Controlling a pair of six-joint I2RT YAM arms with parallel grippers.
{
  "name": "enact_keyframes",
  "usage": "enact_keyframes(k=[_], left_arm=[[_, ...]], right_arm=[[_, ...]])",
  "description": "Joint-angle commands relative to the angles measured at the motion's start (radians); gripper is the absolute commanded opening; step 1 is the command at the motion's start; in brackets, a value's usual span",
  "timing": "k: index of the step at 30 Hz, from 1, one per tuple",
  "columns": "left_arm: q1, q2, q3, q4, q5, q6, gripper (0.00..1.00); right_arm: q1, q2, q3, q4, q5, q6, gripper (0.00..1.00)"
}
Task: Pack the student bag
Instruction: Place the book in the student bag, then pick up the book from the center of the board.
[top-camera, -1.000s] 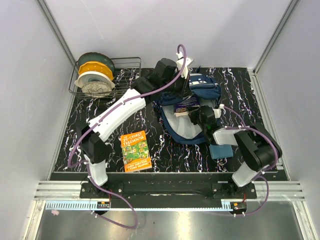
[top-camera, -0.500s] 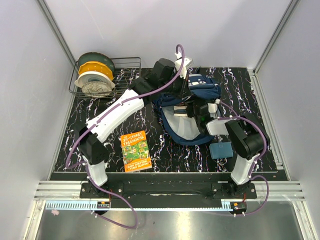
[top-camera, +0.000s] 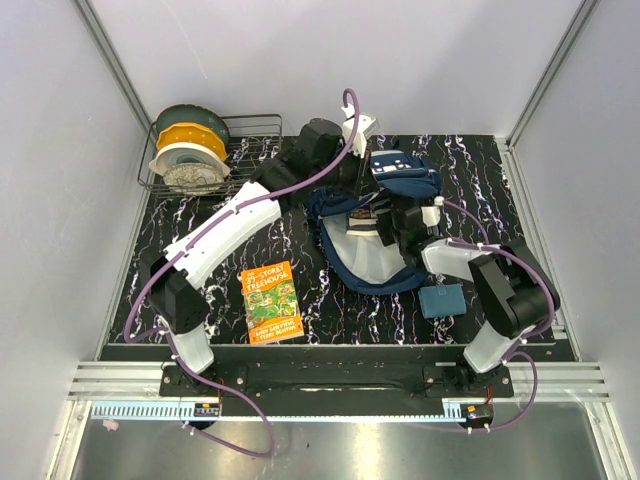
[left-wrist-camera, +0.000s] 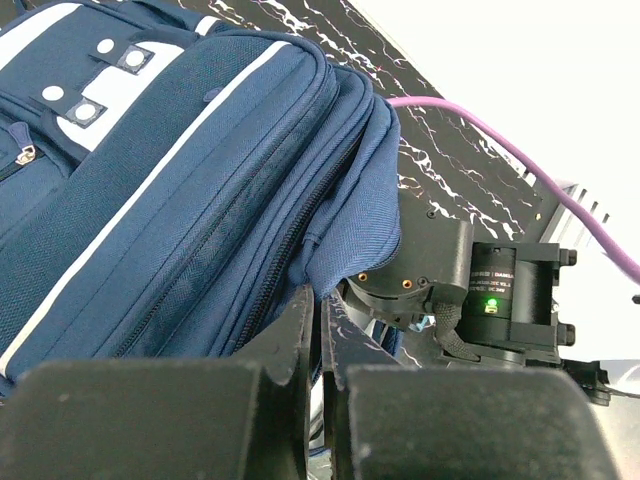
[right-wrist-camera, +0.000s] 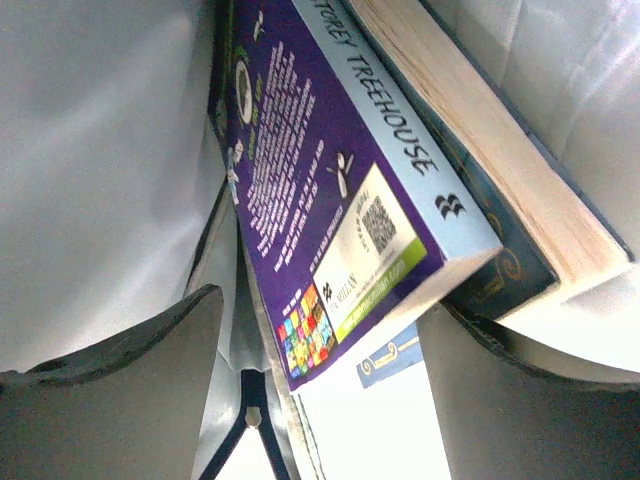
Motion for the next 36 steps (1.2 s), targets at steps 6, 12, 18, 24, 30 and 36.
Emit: enact_keyframes(k=[6,12,18,24,30,36], left_arm=[[0.017,-0.079,0.002,0.163,0.054,-0.043,0.0],[0.028,-0.078,-0.022,0.191,0.072,-0.071,0.11],[0.044,-0.107,-0.084,0.192,0.078,-0.078,0.77],[0.084,-0.234,-0.266,0.244,0.01,-0.097,0.99],[0.176,-0.346,-0.438,0.202,-0.044,-0.132,0.99],[0.224,-0.519,-0.706,0.165,-0.254,-0.256,0.99]], right_arm=[[-0.005,-0.161,-0.104,-0.063,-0.079,-0.001,0.83],[-0.002,-0.344,-0.176,-0.09,-0.175,-0.137,0.82],[0.004,-0.627,-0.272,-0.239,-0.385,-0.363,0.8],[0.045,-0.957,-0.346,-0.473,-0.489,-0.433,0.8],[0.049,-1.091,-0.309,-0.583,-0.645,-0.492,0.8],[0.058,-0.93,-0.261,-0.479,-0.763,-0.576,0.8]])
